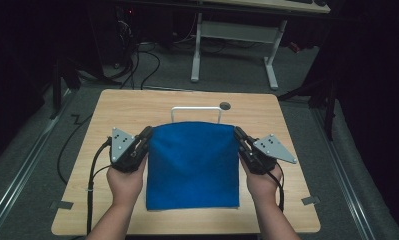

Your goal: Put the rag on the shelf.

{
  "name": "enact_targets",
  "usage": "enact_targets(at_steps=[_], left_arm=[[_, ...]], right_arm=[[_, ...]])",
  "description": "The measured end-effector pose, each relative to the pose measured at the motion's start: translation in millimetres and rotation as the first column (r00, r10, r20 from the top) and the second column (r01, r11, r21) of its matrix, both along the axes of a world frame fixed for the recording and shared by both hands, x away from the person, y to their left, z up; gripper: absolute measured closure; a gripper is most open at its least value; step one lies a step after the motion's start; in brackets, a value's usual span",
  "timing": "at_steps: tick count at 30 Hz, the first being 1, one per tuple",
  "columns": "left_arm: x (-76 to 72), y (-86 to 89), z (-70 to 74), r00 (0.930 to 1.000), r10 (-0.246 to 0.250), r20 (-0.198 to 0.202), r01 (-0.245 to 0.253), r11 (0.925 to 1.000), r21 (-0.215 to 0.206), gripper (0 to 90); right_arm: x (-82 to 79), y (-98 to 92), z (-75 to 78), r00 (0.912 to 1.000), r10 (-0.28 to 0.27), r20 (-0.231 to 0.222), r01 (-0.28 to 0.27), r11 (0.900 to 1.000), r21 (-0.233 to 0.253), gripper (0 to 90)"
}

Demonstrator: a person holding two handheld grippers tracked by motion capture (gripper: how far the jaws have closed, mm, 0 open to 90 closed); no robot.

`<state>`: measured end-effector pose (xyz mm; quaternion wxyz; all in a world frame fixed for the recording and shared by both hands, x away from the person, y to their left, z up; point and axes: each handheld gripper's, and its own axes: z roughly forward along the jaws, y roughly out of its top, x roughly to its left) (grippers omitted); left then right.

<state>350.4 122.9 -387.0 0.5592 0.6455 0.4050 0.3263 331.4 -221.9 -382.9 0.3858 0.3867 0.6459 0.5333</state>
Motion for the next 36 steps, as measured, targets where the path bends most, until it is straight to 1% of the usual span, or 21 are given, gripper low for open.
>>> enact_targets(at_steps=[2,3,4,6,8,9,10,11,14,15,17,18,19,20,25,26,27,29,34,35,36], left_arm=[[1.5,0.7,5.6,0.9999,0.003,0.012,-0.003,1.0000,-0.003,88.3],[2.9,1.0,11.3,0.9997,0.007,0.025,-0.007,1.0000,-0.004,88.3],[2.9,1.0,11.3,0.9997,0.007,0.025,-0.007,1.0000,-0.004,88.3],[4.9,1.5,19.7,0.9992,0.008,0.040,-0.008,0.9999,-0.006,88.3],[5.5,1.6,22.4,0.9989,0.008,0.046,-0.008,0.9999,-0.006,88.3],[6.6,2.0,28.1,0.9984,0.009,0.056,-0.008,0.9999,-0.010,88.3],[6.6,2.0,28.1,0.9984,0.009,0.056,-0.008,0.9999,-0.010,88.3],[7.6,3.0,33.8,0.9979,0.007,0.065,-0.006,0.9999,-0.014,88.3],[8.3,3.4,38.5,0.9972,0.008,0.075,-0.007,0.9999,-0.012,88.3],[9.4,3.7,44.1,0.9963,0.011,0.085,-0.011,0.9999,-0.009,88.3],[10.3,4.1,49.2,0.9953,0.014,0.096,-0.013,0.9999,-0.009,88.3],[10.3,4.1,49.2,0.9953,0.014,0.096,-0.013,0.9999,-0.009,88.3],[10.9,4.5,54.6,0.9941,0.016,0.107,-0.015,0.9998,-0.011,88.3],[10.9,4.5,54.6,0.9941,0.016,0.107,-0.015,0.9998,-0.011,88.3],[12.8,3.6,72.7,0.9897,0.019,0.142,-0.017,0.9998,-0.012,88.3],[12.8,3.6,72.7,0.9897,0.019,0.142,-0.017,0.9998,-0.012,88.3],[13.4,3.4,75.5,0.9889,0.019,0.147,-0.018,0.9998,-0.009,88.3],[16.1,2.6,81.1,0.9880,0.020,0.153,-0.020,0.9998,-0.001,88.3],[20.2,0.4,83.7,0.9876,0.019,0.156,-0.019,0.9998,-0.001,88.3],[24.5,-1.6,83.8,0.9884,0.016,0.151,-0.017,0.9999,0.003,88.3],[24.5,-1.6,83.8,0.9884,0.016,0.151,-0.017,0.9999,0.003,88.3]], right_arm=[[1.7,1.9,5.8,0.9999,0.001,0.015,-0.001,1.000,-0.004,88.2],[3.5,3.9,11.3,0.9997,0.004,0.026,-0.004,1.000,-0.004,88.2],[3.5,3.9,11.3,0.9997,0.004,0.026,-0.004,1.000,-0.004,88.2],[6.7,6.4,19.5,0.9992,0.018,0.037,-0.018,1.000,-0.002,88.1],[7.6,7.3,22.0,0.9990,0.019,0.040,-0.019,1.000,-0.001,88.2],[9.2,8.5,27.1,0.9986,0.019,0.049,-0.019,1.000,0.002,88.2],[9.2,8.5,27.1,0.9986,0.019,0.049,-0.019,1.000,0.002,88.2],[10.6,9.2,32.2,0.9981,0.020,0.058,-0.020,1.000,0.000,88.2],[11.8,9.7,37.6,0.9974,0.021,0.069,-0.021,1.000,0.003,88.2],[12.7,9.4,42.5,0.9967,0.019,0.079,-0.020,1.000,0.009,88.2],[13.8,9.1,47.2,0.9961,0.017,0.086,-0.018,1.000,0.010,88.2],[14.2,8.7,49.7,0.9958,0.016,0.090,-0.017,1.000,0.010,88.2],[14.6,8.5,52.0,0.9955,0.015,0.094,-0.016,1.000,0.016,88.2],[14.6,8.5,52.0,0.9955,0.015,0.094,-0.016,1.000,0.016,88.2],[17.3,7.2,65.7,0.9930,0.008,0.118,-0.010,1.000,0.019,88.2],[17.3,7.2,65.7,0.9930,0.008,0.118,-0.010,1.000,0.019,88.2],[17.8,6.8,70.3,0.9919,0.007,0.127,-0.009,1.000,0.020,88.2],[18.8,6.0,73.5,0.9914,0.008,0.131,-0.011,1.000,0.019,88.2],[23.3,3.4,76.4,0.9913,0.001,0.131,-0.005,1.000,0.029,88.2],[26.5,2.3,77.3,0.9920,-0.005,0.126,0.001,0.999,0.033,88.3],[28.5,1.6,77.6,0.9922,-0.009,0.125,0.004,0.999,0.035,88.3]])
